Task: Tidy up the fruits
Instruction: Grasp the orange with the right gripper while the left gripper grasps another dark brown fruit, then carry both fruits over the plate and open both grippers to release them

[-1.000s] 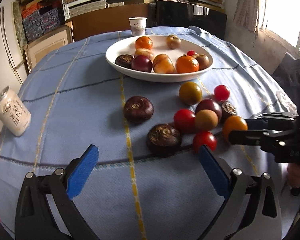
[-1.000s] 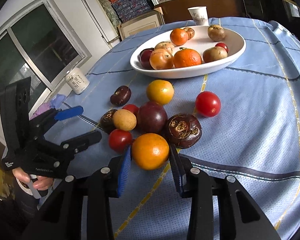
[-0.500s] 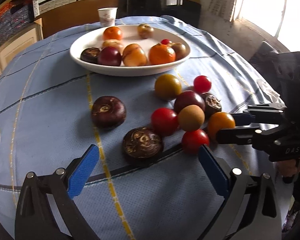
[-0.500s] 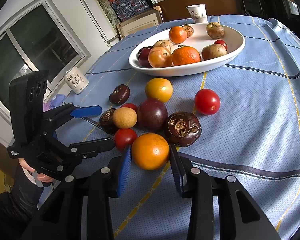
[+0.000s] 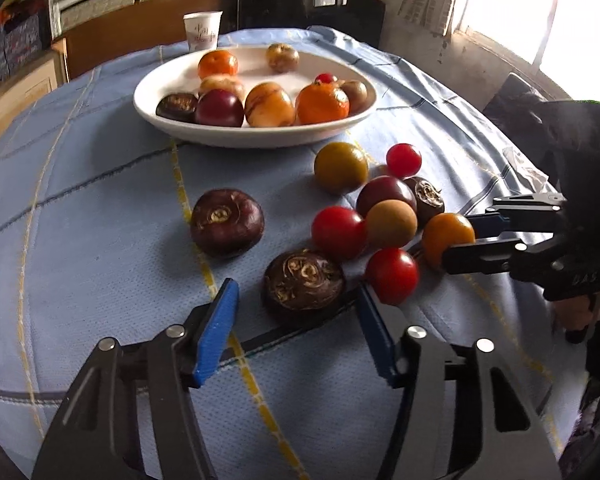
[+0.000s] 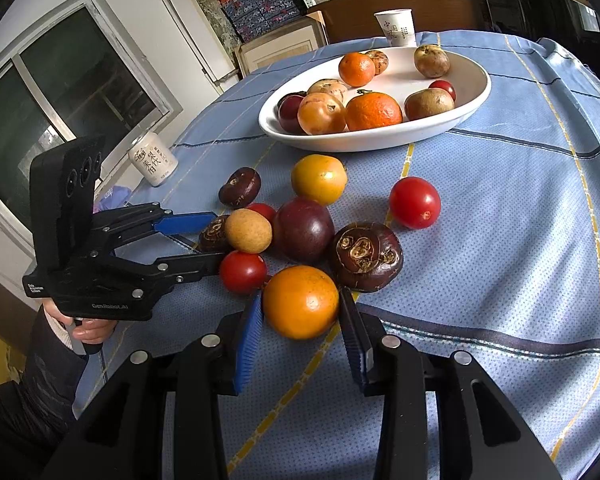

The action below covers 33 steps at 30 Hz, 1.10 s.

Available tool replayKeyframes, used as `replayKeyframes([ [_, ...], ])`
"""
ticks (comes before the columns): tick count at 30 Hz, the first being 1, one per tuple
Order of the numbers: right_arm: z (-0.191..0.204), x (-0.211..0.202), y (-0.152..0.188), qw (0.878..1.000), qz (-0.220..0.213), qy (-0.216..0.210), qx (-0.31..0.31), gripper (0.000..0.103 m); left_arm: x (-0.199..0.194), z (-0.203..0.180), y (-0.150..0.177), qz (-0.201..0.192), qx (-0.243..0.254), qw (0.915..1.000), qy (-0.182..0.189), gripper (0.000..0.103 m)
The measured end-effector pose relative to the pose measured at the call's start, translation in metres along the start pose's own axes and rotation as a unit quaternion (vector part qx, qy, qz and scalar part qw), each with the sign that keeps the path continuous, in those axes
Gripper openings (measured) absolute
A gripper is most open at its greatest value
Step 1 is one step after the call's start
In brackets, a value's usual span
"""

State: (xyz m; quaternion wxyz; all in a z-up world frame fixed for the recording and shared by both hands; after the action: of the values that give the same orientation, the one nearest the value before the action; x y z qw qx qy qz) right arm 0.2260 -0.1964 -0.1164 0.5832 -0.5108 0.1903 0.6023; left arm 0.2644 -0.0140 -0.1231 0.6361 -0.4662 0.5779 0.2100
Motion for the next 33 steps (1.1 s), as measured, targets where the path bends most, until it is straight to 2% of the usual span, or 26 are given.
replayKeyframes([
  [8, 0.000, 0.002, 0.000, 1.000, 0.004, -0.002, 0.000, 0.039, 0.004, -0.007, -0.005, -0.003, 0.017, 0.9994, -0.031, 0.058],
  [9, 0.001, 0.001, 0.000, 1.000, 0.004, -0.003, 0.000, 0.039, 0.004, -0.007, -0.004, -0.003, 0.016, 0.9992, -0.036, 0.049],
  [10, 0.001, 0.001, 0.000, 1.000, 0.004, -0.003, 0.000, 0.039, 0.003, -0.008, -0.004, -0.003, 0.016, 0.9993, -0.034, 0.042],
  [12, 0.001, 0.001, 0.000, 1.000, 0.005, -0.001, -0.002, 0.039, 0.002, -0.010, -0.002, -0.001, 0.016, 0.9996, -0.024, 0.042],
  [17, 0.000, 0.001, 0.000, 1.000, 0.005, -0.002, -0.002, 0.039, 0.001, -0.016, 0.002, 0.000, 0.023, 0.9990, -0.038, 0.042],
  [21, 0.003, -0.001, 0.000, 1.000, 0.003, -0.009, -0.012, 0.038, -0.006, -0.016, 0.006, -0.004, 0.016, 0.9998, -0.014, 0.042],
  [23, 0.007, -0.007, 0.000, 0.999, -0.012, -0.023, -0.023, 0.038, -0.017, -0.015, 0.007, -0.023, 0.010, 0.9997, 0.006, 0.042],
  [26, 0.011, -0.025, -0.008, 0.997, -0.065, -0.035, -0.035, 0.038, -0.039, -0.009, 0.001, -0.060, -0.011, 0.9966, 0.055, 0.042],
  [28, 0.008, -0.032, -0.019, 0.995, -0.088, -0.026, -0.029, 0.038, -0.053, 0.000, -0.013, -0.086, -0.037, 0.9924, 0.080, 0.042],
  [29, 0.005, -0.035, -0.027, 0.995, -0.098, -0.018, -0.022, 0.038, -0.058, 0.003, -0.023, -0.094, -0.047, 0.9911, 0.082, 0.042],
  [33, -0.011, -0.038, -0.068, 0.990, -0.140, 0.017, 0.010, 0.038, -0.061, 0.020, -0.069, -0.111, -0.083, 0.9896, 0.039, 0.042],
])
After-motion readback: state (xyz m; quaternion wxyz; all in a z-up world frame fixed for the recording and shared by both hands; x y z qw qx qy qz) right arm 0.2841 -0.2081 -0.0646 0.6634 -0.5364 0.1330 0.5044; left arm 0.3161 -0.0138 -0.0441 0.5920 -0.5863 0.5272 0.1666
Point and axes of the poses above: each gripper's, at about its wrist camera, not at the fingertips, and x roughly the way its jaws point, z to its left, y to its underside, the point moved 2 cm from there along x, roughly the way its jaws point, and after that the axes turned 15 degrees about z, right-handed, at the moved point
